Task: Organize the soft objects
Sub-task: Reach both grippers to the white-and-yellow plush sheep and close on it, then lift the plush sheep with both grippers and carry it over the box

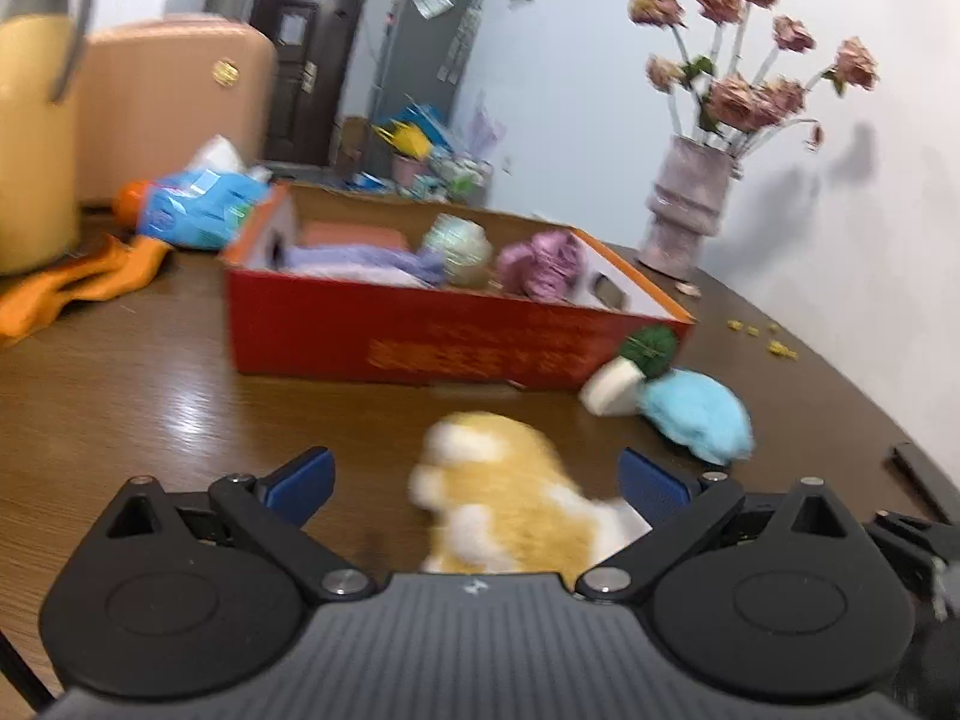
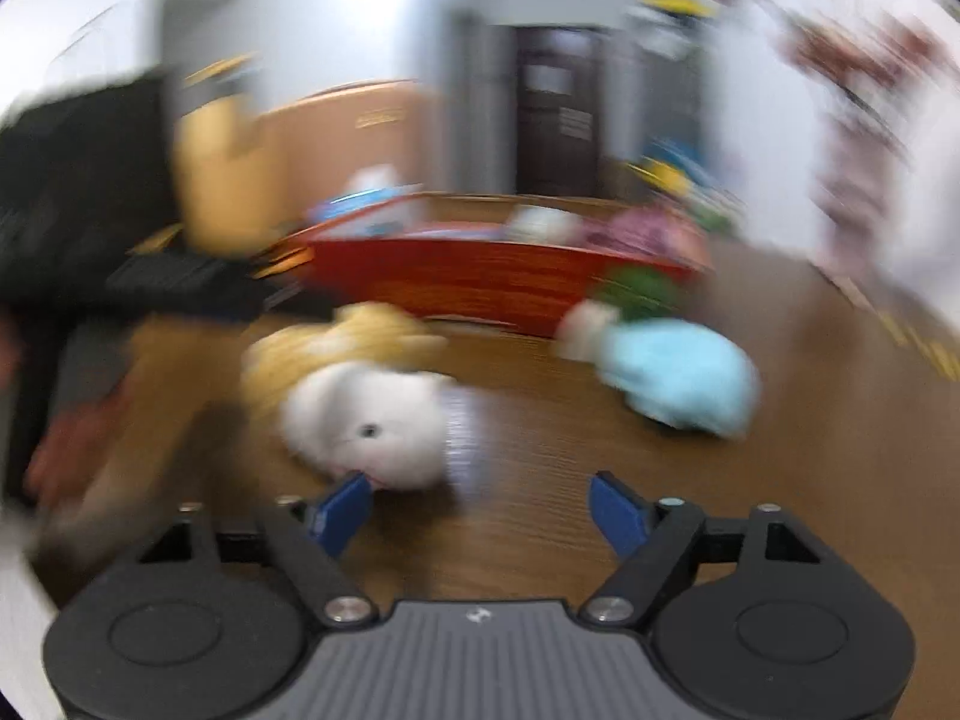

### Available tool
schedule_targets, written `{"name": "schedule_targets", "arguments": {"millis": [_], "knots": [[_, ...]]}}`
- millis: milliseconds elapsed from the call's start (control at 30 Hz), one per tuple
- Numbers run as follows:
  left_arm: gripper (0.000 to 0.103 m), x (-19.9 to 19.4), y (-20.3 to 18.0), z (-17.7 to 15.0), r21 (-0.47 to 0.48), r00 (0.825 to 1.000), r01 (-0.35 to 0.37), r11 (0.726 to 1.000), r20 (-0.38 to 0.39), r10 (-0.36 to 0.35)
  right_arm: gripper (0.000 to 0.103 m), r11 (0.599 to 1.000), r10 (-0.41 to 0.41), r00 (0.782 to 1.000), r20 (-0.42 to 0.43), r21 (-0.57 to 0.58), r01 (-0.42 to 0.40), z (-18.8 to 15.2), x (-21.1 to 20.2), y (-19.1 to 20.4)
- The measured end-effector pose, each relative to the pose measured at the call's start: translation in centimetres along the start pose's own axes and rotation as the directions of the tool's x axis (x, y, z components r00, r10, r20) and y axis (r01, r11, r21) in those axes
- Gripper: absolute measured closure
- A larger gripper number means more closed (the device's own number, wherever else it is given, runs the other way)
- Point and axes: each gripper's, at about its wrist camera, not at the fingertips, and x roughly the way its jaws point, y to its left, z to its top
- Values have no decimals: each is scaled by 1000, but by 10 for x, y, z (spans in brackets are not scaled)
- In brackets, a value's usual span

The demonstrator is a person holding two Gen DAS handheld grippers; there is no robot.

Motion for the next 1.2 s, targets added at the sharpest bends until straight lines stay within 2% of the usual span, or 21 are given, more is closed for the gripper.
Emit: {"name": "schedule_targets", "arguments": {"millis": [67, 100, 167, 233, 300, 367, 400, 467, 533, 600, 633, 667, 767, 867, 967, 1033, 1100, 1133, 1200], "knots": [[21, 6, -6, -3, -28, 997, 42, 999, -66, -44, 29, 995, -32, 999, 13, 95, 31, 2, -4, -16], [22, 8, -9, -5, -60, 993, 46, 997, -105, -52, 30, 993, -20, 1000, 21, 116, 18, 3, -6, -20], [20, 4, -15, -13, -117, 985, 60, 991, -151, -78, 30, 987, 56, 998, 41, 146, -61, 4, -7, -23], [18, -5, -19, -22, -127, 975, 131, 983, -161, -151, 34, 972, 135, 990, 45, 190, -141, 2, -4, -24], [19, -12, -21, -28, -135, 960, 190, 973, -184, -213, 38, 964, 147, 988, 43, 218, -153, 2, 3, -24], [17, -23, -15, -28, -123, 951, 234, 964, -176, -253, 40, 960, 138, 990, 37, 239, -143, 3, 7, -27], [17, -30, -10, -26, -112, 954, 243, 964, -151, -258, 40, 959, 137, 990, 31, 245, -140, 4, 11, -25], [14, -45, 3, -15, -84, 974, 214, 973, -55, -219, 40, 958, 152, 988, 39, 241, -157, 7, 8, -23], [14, -46, 16, -4, -84, 990, 140, 987, 20, -139, 40, 953, 183, 982, 52, 235, -190, 7, 10, -24], [17, -28, 23, 6, -95, 1000, 27, 995, 2, -27, 40, 943, 222, 974, 53, 241, -228, 8, 13, -21], [27, -17, 25, 10, -98, 1000, -11, 995, -19, 9, 40, 937, 245, 968, 49, 245, -249, 7, 14, -17], [37, -4, 28, 11, -111, 999, -13, 994, -32, 9, 40, 934, 261, 964, 46, 243, -264, 7, 15, -13], [50, 22, 34, 8, -189, 992, 41, 981, -112, -63, 40, 930, 290, 956, 50, 223, -293, 5, 13, 1], [51, 19, 37, -4, -241, 992, 65, 968, -89, -88, 40, 925, 290, 956, 54, 241, -294, 2, 12, 6], [51, 6, 39, -15, -296, 990, 79, 952, -90, -110, 39, 904, 273, 958, 91, 316, -287, 0, 12, -2], [51, -2, 41, -23, -341, 981, 117, 933, -106, -162, 40, 883, 237, 964, 119, 387, -265, 0, 13, -13], [46, -3, 43, -32, -390, 967, 158, 907, -123, -221, 41, 864, 216, 969, 123, 439, -248, 2, 16, -22], [42, -4, 45, -36, -416, 965, 156, 896, -128, -227, 41, 859, 213, 969, 121, 450, -245, 2, 17, -24], [41, -10, 49, -37, -442, 961, 168, 881, -124, -246, 41, 860, 209, 970, 123, 449, -243, 5, 14, -23]]}}
